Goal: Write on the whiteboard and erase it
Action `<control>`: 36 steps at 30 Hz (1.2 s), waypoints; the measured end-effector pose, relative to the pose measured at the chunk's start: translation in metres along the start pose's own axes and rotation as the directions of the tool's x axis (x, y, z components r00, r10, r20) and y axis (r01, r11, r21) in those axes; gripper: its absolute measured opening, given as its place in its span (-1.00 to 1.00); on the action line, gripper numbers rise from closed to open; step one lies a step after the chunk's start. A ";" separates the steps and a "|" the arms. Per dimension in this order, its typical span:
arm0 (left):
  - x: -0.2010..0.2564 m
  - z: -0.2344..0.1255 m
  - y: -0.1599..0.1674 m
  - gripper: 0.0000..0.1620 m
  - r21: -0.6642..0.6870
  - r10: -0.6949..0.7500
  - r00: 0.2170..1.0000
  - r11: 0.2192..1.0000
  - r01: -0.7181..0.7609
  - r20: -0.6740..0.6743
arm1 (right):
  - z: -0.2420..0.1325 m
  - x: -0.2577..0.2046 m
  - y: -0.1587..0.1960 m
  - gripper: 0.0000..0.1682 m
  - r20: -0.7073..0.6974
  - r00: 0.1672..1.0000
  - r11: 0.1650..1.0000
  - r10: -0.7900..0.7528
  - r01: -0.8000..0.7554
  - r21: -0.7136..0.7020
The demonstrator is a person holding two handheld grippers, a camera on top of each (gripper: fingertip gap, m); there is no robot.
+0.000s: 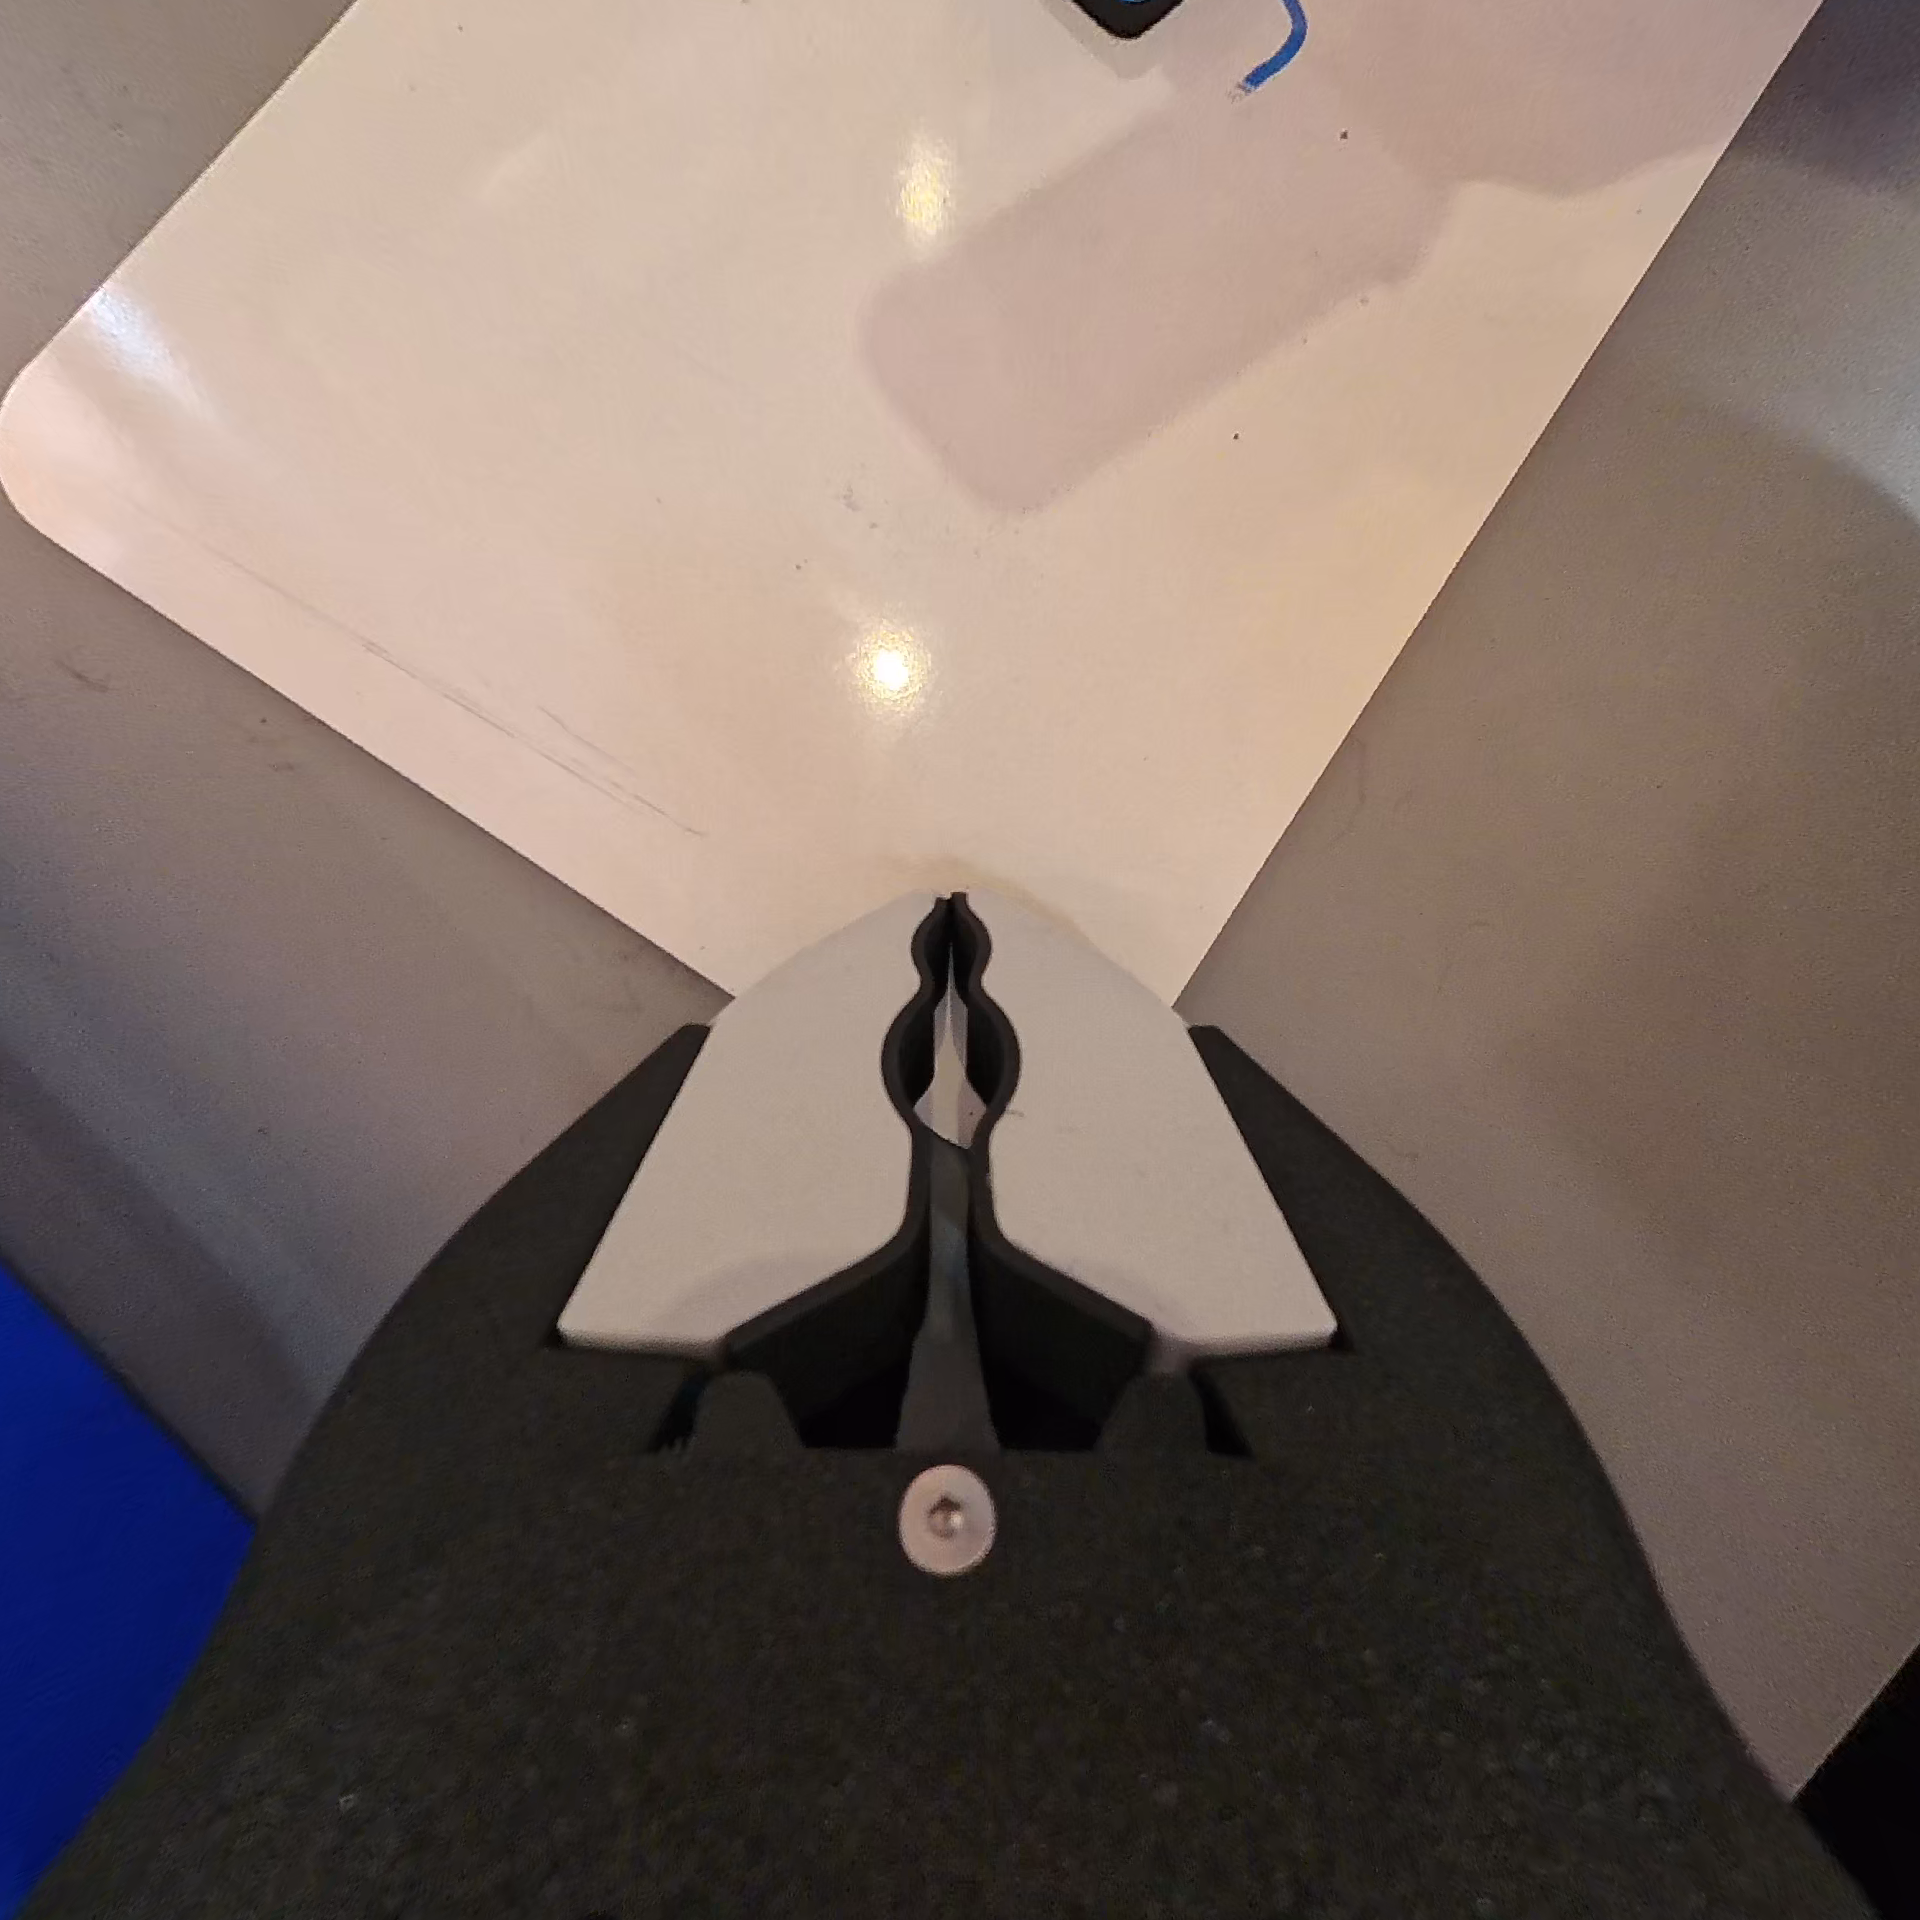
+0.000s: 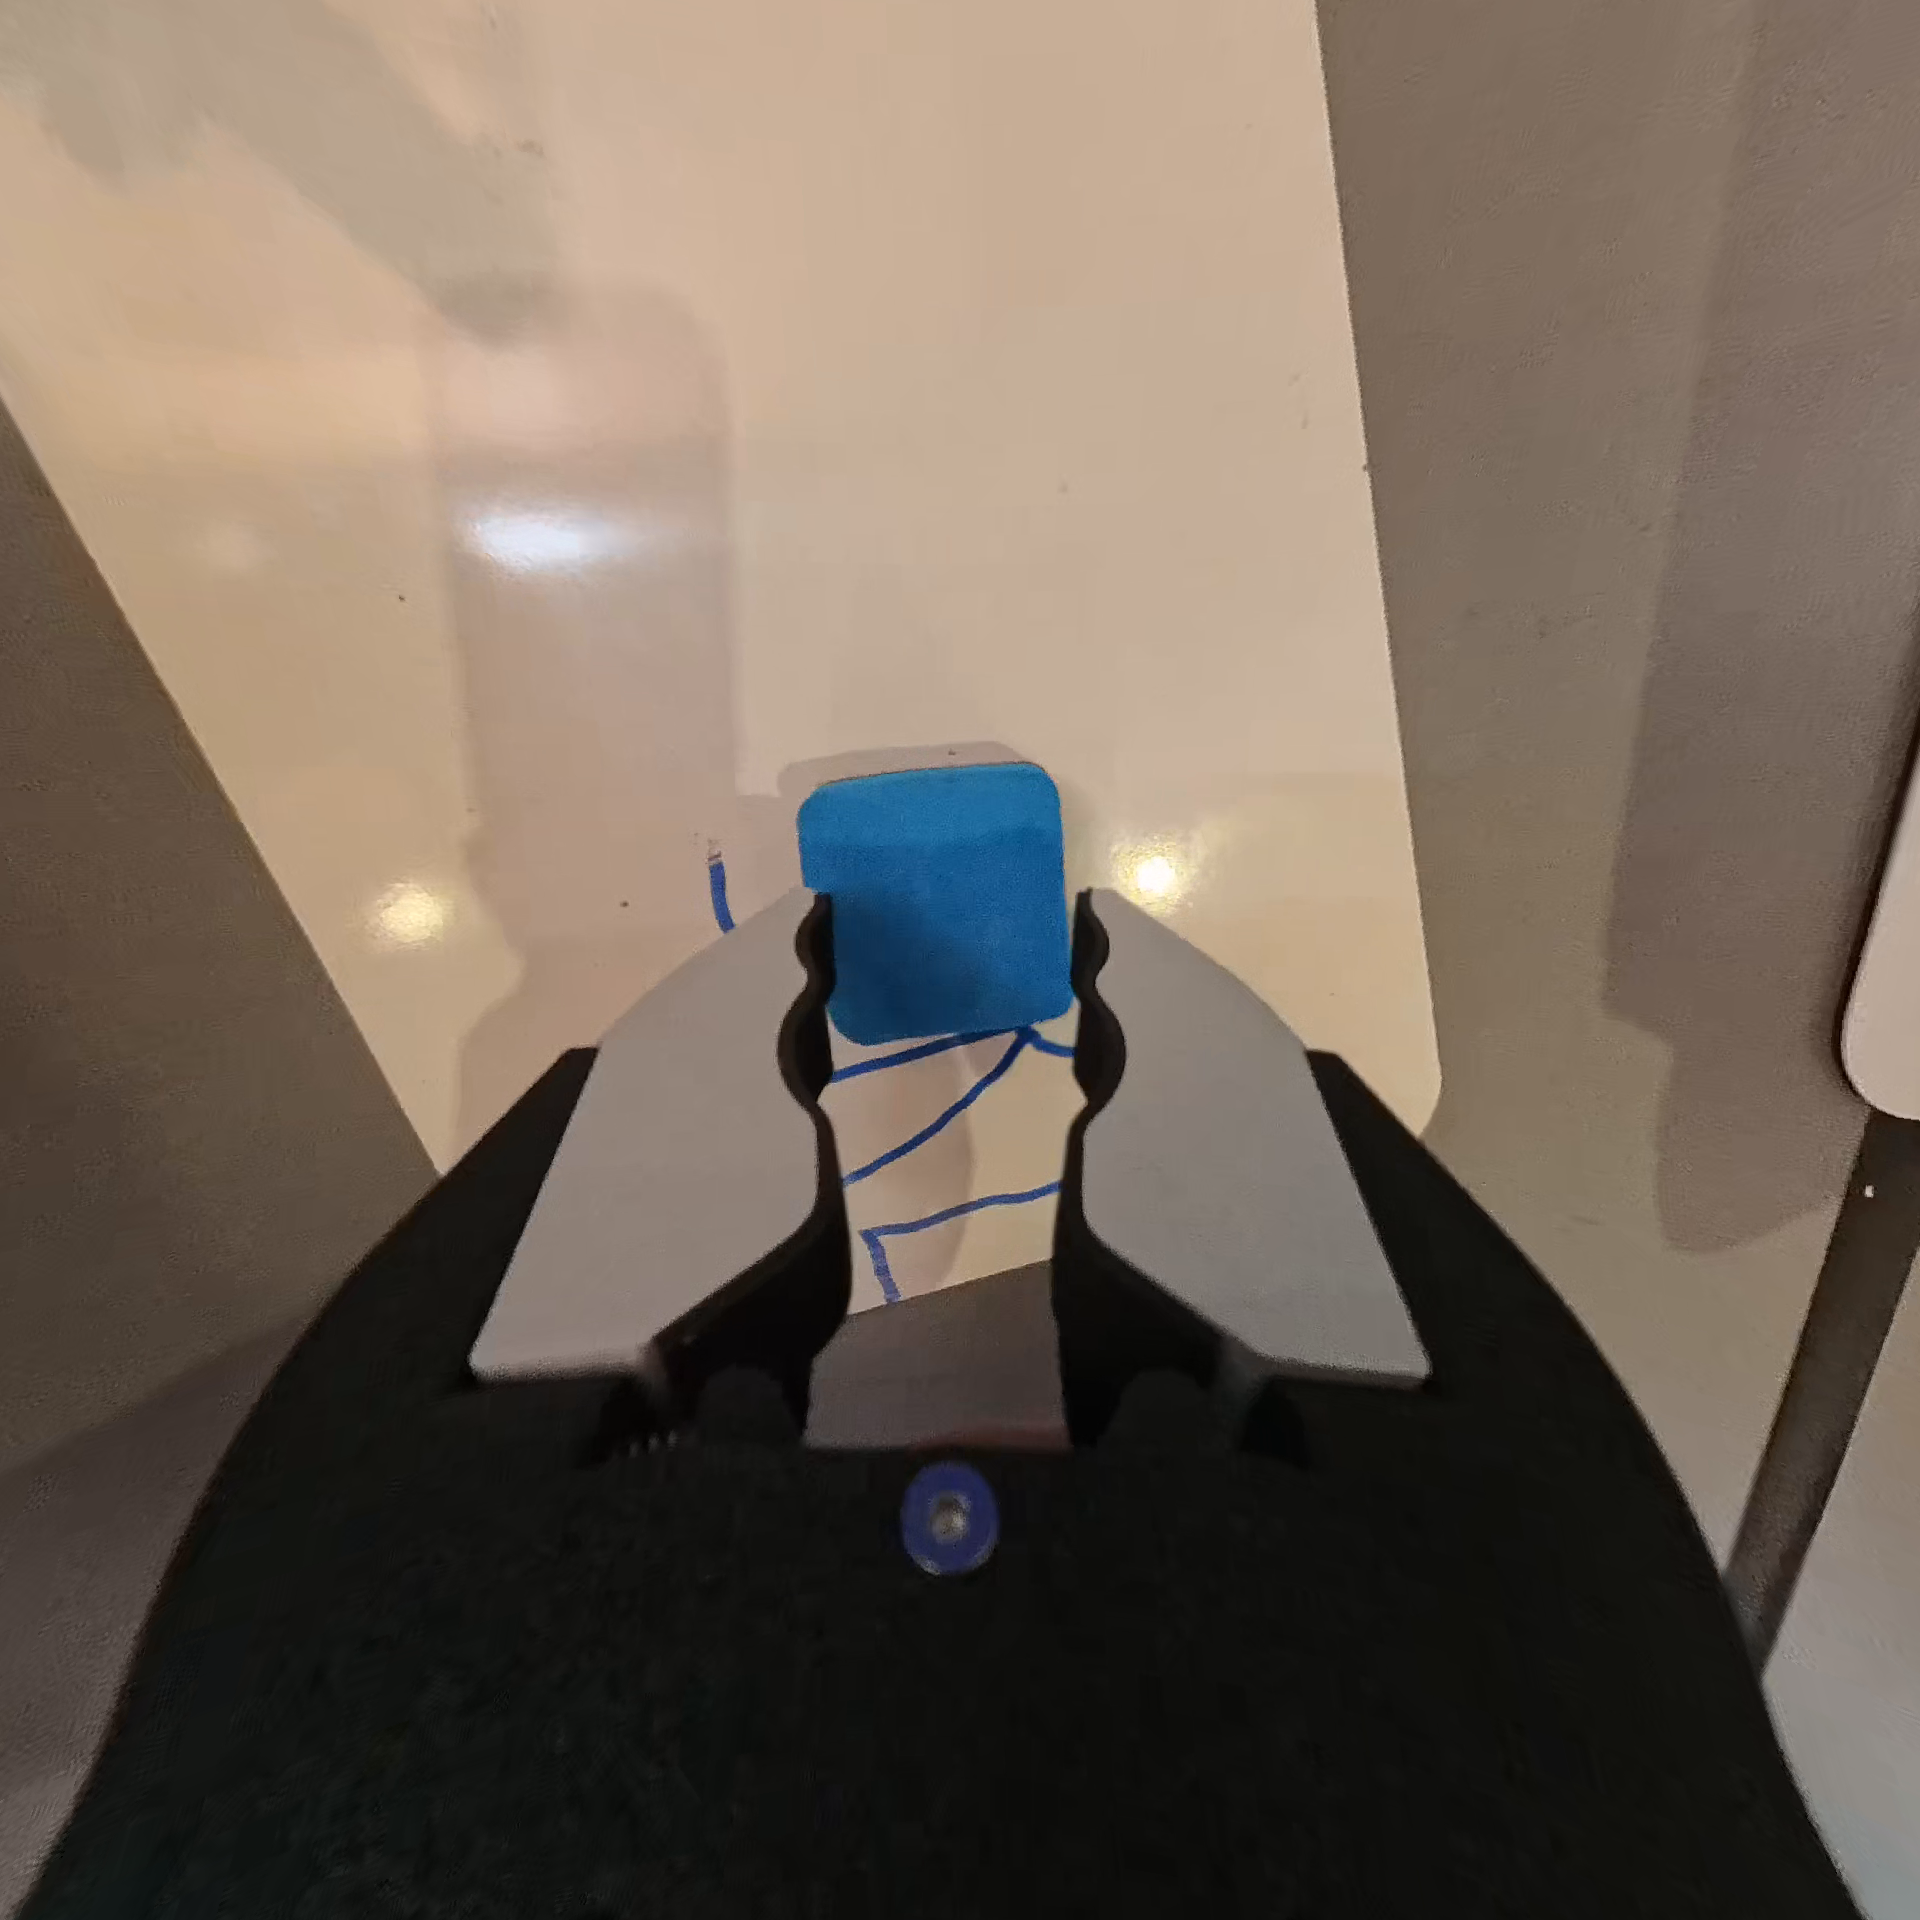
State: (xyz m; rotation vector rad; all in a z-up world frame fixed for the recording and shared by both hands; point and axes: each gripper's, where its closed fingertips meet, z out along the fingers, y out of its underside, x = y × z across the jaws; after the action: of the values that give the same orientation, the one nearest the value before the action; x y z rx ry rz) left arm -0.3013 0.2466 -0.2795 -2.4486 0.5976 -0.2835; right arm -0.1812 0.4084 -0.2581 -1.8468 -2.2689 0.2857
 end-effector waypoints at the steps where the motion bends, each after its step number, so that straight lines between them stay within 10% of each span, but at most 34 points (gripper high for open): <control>1: 0.000 0.000 0.000 -1.00 0.000 0.000 1.000 1.000 0.000 0.000 | -0.002 0.000 -0.003 -0.47 0.000 1.000 1.000 -0.003 0.003 0.010; 5: 0.000 0.000 0.000 -1.00 -0.002 -0.001 1.000 1.000 0.001 -0.002 | 0.006 -0.003 0.002 -0.39 0.017 1.000 0.999 -0.025 0.025 -0.045; 8: 0.000 0.000 0.000 -1.00 -0.003 0.001 1.000 1.000 -0.001 0.001 | 0.017 -0.003 0.021 -0.72 -0.004 0.999 0.991 -0.045 0.044 -0.128; 21: 0.000 -0.001 0.001 -1.00 -0.005 0.005 1.000 1.000 -0.005 0.000 | -0.016 -0.028 0.007 -0.56 0.153 0.980 0.991 0.124 -0.131 0.037; 29: 0.001 -0.001 0.001 -1.00 -0.005 0.007 1.000 1.000 -0.007 -0.001 | -0.022 0.005 0.021 -0.45 -0.118 0.991 0.998 0.062 -0.061 0.010; 36: 0.002 0.000 0.001 -1.00 -0.005 0.011 1.000 1.000 -0.011 -0.005 | -0.027 0.006 0.017 -0.75 -0.102 0.992 0.996 0.070 -0.063 0.066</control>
State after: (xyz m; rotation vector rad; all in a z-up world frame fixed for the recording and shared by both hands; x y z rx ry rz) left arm -0.2997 0.2444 -0.2796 -2.4492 0.6140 -0.2844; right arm -0.1587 0.4182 -0.2364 -1.8632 -2.1088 0.2610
